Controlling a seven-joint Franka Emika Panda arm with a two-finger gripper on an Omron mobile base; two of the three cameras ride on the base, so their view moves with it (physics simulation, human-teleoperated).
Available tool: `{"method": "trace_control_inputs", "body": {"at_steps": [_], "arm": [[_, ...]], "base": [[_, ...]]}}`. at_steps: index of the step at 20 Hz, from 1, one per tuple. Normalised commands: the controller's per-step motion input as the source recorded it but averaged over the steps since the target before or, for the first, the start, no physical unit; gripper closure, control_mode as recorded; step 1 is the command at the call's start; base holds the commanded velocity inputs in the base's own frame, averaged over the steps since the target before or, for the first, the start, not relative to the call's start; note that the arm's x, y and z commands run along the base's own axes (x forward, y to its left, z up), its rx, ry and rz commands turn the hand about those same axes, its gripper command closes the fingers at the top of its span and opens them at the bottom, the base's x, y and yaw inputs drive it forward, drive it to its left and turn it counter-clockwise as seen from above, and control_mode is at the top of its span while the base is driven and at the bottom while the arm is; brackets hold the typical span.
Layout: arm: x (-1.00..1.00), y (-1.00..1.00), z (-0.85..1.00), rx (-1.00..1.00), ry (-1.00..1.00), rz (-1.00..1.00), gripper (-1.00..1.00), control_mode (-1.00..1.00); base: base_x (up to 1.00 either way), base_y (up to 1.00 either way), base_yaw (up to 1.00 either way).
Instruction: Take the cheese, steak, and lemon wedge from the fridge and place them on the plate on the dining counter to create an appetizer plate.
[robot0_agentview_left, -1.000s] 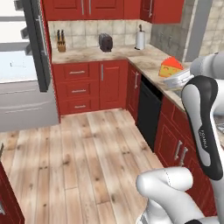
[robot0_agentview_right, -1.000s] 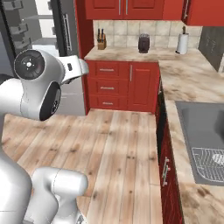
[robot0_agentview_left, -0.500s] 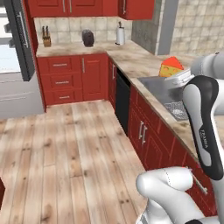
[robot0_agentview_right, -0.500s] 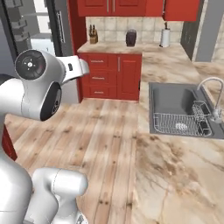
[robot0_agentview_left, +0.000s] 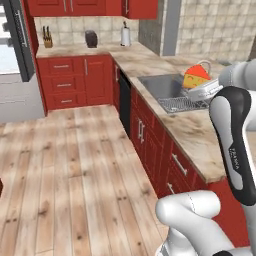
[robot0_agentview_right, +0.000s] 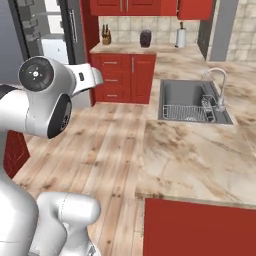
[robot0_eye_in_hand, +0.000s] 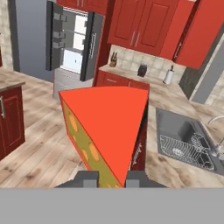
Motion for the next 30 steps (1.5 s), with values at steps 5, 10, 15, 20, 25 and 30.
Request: {"method": "trace_control_inputs", "body": {"at_steps": [5,10,15,20,25,30], "arm": [[0.0,0.0,0.0,0.0,0.0,0.0,1.0,1.0],[0.0,0.0,0.0,0.0,0.0,0.0,1.0,1.0],[0.0,0.0,0.0,0.0,0.0,0.0,1.0,1.0],[0.0,0.0,0.0,0.0,0.0,0.0,1.0,1.0],[0.0,0.0,0.0,0.0,0.0,0.0,1.0,1.0],[0.0,0.0,0.0,0.0,0.0,0.0,1.0,1.0]], "base": [[-1.0,-0.24,0.01],[-1.0,-0.84,-0.01],[-0.69,-1.0,0.0],[-0.18,-1.0,0.0],[0.02,-1.0,0.0],[0.17,-1.0,0.01]]}}
